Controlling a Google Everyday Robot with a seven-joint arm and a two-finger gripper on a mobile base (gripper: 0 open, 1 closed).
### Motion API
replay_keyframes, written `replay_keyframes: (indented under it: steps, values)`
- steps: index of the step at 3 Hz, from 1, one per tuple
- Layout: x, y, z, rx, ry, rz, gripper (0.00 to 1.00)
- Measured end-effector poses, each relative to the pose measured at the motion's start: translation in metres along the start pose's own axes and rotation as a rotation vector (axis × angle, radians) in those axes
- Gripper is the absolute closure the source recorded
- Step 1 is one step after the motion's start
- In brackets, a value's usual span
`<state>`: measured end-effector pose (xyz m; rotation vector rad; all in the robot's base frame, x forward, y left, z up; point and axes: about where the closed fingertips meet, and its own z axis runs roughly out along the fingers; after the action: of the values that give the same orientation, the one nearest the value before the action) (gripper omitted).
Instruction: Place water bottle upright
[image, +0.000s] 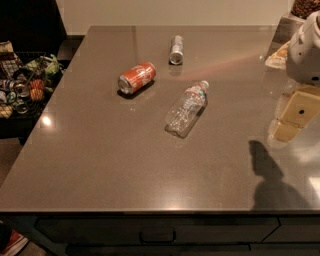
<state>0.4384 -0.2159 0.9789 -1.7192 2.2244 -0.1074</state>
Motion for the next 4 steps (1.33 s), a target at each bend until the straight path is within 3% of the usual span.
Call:
replay_keyframes:
  steps: [1, 3, 4]
  values:
    - [-0.006, -0.002, 0.001, -0.002, -0.012, -0.016, 0.0]
    - [-0.068, -0.034, 0.037, -0.04, -0.163, -0.223, 0.0]
    - [-0.11, -0.052, 0.072, -0.073, -0.251, -0.45, 0.0]
